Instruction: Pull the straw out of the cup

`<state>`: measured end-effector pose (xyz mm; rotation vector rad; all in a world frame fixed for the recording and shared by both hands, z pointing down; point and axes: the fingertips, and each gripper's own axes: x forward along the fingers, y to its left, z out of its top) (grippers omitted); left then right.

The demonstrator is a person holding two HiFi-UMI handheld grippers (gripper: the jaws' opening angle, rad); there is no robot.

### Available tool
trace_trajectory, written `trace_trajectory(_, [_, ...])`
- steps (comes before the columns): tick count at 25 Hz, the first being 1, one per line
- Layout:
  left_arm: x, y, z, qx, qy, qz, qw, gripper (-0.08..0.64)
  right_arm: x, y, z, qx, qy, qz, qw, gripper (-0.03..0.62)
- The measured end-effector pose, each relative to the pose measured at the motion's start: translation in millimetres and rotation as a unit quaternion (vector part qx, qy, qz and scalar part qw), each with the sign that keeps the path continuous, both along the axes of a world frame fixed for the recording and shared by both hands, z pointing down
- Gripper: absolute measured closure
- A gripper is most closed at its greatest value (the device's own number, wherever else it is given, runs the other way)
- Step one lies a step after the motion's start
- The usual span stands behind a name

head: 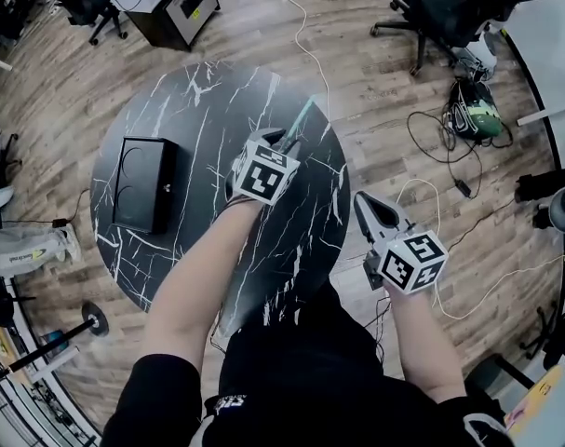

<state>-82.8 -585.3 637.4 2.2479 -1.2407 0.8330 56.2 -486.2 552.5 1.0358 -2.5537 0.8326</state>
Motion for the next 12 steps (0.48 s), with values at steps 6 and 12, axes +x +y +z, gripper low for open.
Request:
trace_trajectory(6, [1.4,-4.2,8.2,-0.010,-0.023,0.007,0.9997,0.440,3.4,0.5,2.7,-0.005,0.000,0.001,1.000,0.588])
trace_trajectory(12, [2.2,-7.2,9.0,-0.010,-0.031,0.009,0.9994,0.526,2.7,2.0,5.4,-0.007,0.001,0.000,1.000,0.588])
